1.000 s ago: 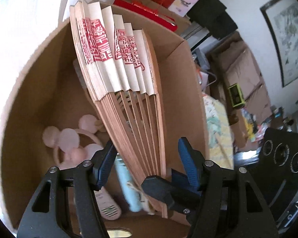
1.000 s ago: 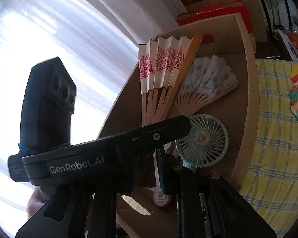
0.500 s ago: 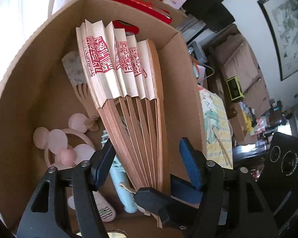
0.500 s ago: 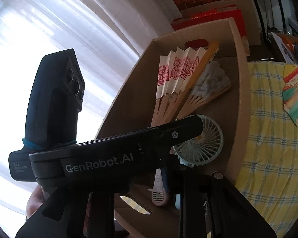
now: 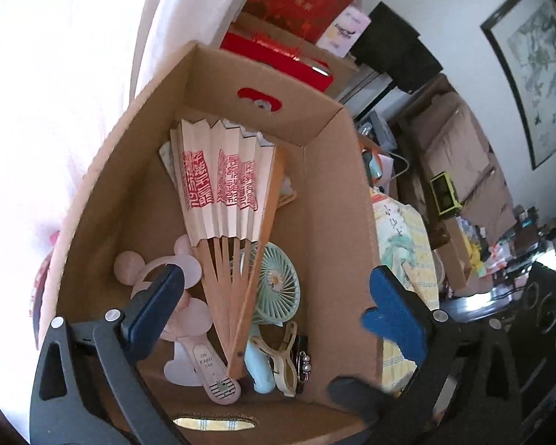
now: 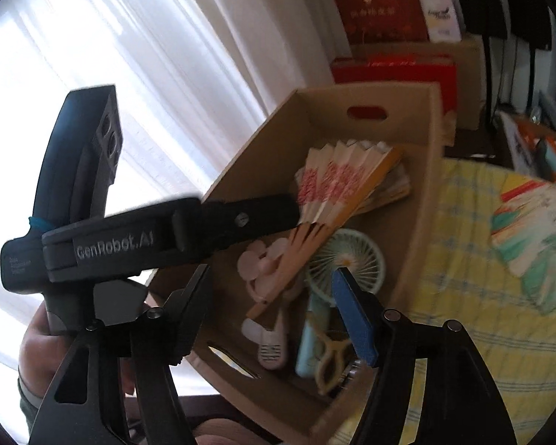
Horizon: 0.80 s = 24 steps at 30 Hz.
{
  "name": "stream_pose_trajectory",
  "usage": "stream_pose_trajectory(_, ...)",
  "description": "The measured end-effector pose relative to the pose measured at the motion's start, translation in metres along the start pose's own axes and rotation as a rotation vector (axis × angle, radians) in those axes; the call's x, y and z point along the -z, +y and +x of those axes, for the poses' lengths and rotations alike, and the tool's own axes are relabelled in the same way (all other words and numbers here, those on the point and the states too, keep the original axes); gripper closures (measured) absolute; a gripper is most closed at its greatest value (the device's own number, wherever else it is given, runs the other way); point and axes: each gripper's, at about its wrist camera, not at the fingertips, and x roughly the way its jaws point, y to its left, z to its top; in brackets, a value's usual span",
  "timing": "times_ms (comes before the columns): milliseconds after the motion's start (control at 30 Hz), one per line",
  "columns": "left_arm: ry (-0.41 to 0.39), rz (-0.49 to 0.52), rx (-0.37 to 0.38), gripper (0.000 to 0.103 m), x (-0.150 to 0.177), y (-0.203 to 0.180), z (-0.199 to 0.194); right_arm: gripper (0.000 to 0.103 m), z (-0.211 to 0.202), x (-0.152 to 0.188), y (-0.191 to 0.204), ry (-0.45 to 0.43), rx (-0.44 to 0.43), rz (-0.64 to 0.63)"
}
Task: Organize objects
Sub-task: 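Lower the folding fan into the box and open the right tool, then withdraw the right tool from the box toward the painted round fan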
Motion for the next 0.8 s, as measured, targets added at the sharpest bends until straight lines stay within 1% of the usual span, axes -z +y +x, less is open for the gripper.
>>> stream_pose_trajectory(133, -0.014, 0.059, -0.024, 0.0, 0.006, -0.02, -0.009, 0.029, -0.014, 0.0, -0.008, 0.004, 0.021, 0.015)
stream_pose_trajectory(233, -0.024, 0.108, -0.042, 0.0, 0.012, -0.037, -0.015, 0.027, -0.03, 0.004, -0.017, -0.01, 0.052, 0.028)
stream_pose_trajectory(300, -0.026, 0.128, -0.048, 0.0, 0.015, -0.046, -0.018, 0.026, -0.036, 0.004, -0.025, -0.012, 0.061, 0.043)
stream_pose_trajectory(433, -0.026, 0.178, -0.081, 0.0, 0.018, -0.064, -0.022, 0.026, -0.047, 0.007, -0.041, -0.004, 0.108, 0.057)
stream_pose_trajectory(500, -0.03, 0.187, -0.082, 0.0, 0.02, -0.071, -0.024, 0.025, -0.052, 0.009, -0.048, -0.005, 0.127, 0.062)
stream_pose_trajectory(633, -0.034, 0.215, -0.066, 0.0, 0.026, -0.087, -0.024, 0.018, -0.069, 0.012, -0.065, -0.026, 0.166, 0.078)
stream_pose_trajectory(700, -0.034, 0.226, -0.058, 0.0, 0.028, -0.093, -0.023, 0.018, -0.078, 0.013, -0.072, -0.032, 0.202, 0.073)
stream_pose_trajectory(800, -0.037, 0.25, -0.066, 0.0, 0.034, -0.104, -0.021, 0.017, -0.091, 0.015, -0.084, -0.047, 0.241, 0.077)
